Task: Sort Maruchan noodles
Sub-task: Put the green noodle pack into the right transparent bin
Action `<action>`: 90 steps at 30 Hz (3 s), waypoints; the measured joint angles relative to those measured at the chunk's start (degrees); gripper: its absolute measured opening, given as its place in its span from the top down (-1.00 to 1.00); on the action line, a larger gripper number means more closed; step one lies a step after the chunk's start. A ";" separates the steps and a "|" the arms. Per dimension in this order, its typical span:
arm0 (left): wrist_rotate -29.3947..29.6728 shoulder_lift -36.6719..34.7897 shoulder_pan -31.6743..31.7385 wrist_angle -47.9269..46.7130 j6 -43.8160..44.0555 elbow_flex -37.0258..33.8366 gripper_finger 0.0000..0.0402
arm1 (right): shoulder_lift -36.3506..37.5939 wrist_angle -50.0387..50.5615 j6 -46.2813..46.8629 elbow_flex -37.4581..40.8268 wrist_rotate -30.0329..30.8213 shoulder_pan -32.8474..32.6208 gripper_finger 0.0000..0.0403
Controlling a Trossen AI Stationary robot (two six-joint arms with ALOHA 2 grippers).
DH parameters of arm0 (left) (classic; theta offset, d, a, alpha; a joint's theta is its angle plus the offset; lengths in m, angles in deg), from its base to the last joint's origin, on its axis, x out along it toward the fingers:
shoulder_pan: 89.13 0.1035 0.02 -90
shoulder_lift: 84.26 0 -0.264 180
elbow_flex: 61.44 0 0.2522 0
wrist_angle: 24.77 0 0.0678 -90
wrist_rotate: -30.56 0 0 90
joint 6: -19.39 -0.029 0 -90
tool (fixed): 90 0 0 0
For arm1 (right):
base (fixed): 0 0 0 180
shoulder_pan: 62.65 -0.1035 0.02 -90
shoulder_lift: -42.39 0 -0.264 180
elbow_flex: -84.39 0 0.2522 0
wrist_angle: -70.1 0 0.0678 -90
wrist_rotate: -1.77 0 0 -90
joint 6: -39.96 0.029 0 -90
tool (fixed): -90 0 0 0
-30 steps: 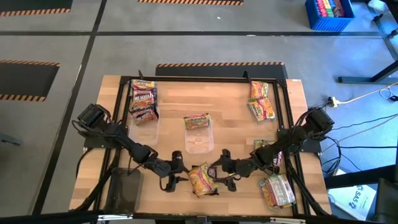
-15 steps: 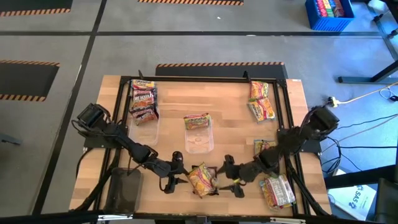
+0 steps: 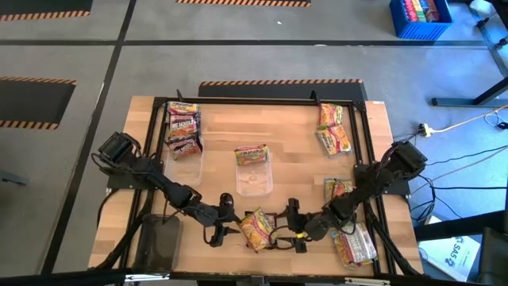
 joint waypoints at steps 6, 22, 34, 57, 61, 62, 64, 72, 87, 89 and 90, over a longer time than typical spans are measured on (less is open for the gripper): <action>0.05 0.00 0.04 0.10 -0.03 0.00 0.15 | 0.00 0.33 -0.20 0.00 -1.34 0.00 -0.64; 0.76 -0.02 0.55 0.16 -0.05 0.00 0.15 | -3.23 -5.15 0.35 -0.04 -3.34 0.00 -0.30; 0.72 -0.02 0.52 0.34 -0.10 0.00 0.15 | -3.98 -5.31 0.24 -0.04 0.61 0.00 0.37; 0.85 -7.04 0.51 -7.45 4.27 0.11 0.15 | 0.52 -0.86 -5.85 -0.04 2.39 0.00 1.00; 1.71 -7.26 0.48 -8.64 5.28 0.07 0.15 | 1.27 -0.94 -8.23 -0.04 0.71 0.01 1.00; 2.16 -7.26 0.55 -8.41 5.89 0.07 0.15 | 1.27 -1.10 -8.92 -0.04 0.30 0.16 1.00; 2.52 -7.26 0.94 -8.62 6.24 0.07 0.12 | 1.27 -1.43 -9.99 -0.04 -0.21 0.66 1.00; 2.08 -6.64 1.25 -8.80 8.27 0.03 -0.13 | 1.29 -2.51 -12.26 -0.04 -0.94 1.16 1.00; 3.58 -0.85 0.83 -5.17 5.95 0.00 -0.15 | 1.29 -2.84 -9.85 -0.04 -3.36 1.95 0.99; 3.61 -0.51 0.85 -5.15 5.94 0.00 -0.15 | 1.29 -2.81 -8.62 -0.04 -3.30 2.12 0.98; 3.60 -0.46 0.85 -5.04 5.92 0.00 -0.15 | 1.29 -2.77 -7.85 -0.04 -3.38 2.34 0.95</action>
